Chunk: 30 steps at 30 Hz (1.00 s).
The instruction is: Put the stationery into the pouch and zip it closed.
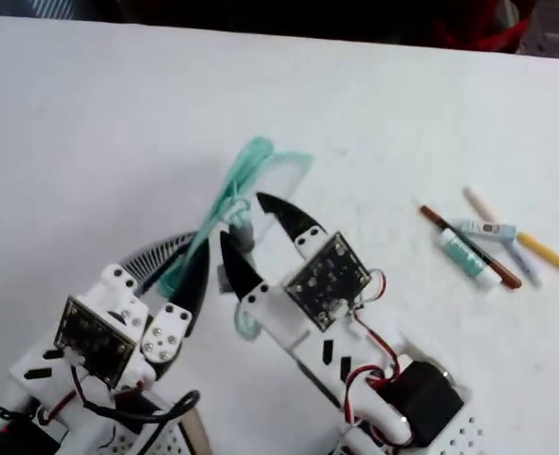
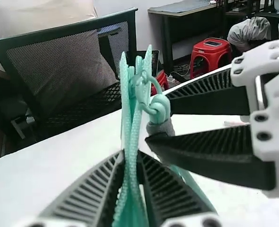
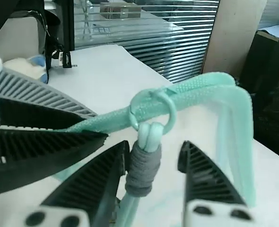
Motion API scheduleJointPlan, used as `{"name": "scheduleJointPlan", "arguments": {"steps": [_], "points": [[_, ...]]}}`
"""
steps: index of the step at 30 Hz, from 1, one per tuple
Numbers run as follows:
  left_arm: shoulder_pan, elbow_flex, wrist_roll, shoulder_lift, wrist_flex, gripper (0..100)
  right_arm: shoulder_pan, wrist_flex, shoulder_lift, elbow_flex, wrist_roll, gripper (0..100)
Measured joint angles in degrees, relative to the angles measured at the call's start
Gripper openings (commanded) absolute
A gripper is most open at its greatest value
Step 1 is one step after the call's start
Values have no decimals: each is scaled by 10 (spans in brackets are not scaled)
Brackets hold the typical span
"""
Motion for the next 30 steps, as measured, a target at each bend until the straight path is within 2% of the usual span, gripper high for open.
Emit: {"name": "scheduleJointPlan", "arguments": {"steps": [2, 13, 15, 19, 20, 24, 30], "points": [[-1, 0, 0, 0, 0, 23, 9, -4, -2, 0, -1, 34], [-1, 0, 0, 0, -1, 28, 25, -3, -43, 1, -1, 19], [0, 0, 0, 0, -1, 78, 24, 3, -72, 1, -1, 19], [1, 0, 4, 0, -1, 296, 25, 23, -99, 0, 0, 19], [-1, 0, 9, 0, -1, 317, 25, 32, -97, 0, 5, 19], [-2, -1, 43, -1, 4, 317, -5, 66, -105, -3, 40, 19], [18, -1, 16, -1, 4, 317, -69, 155, -98, -85, 83, 19]]}}
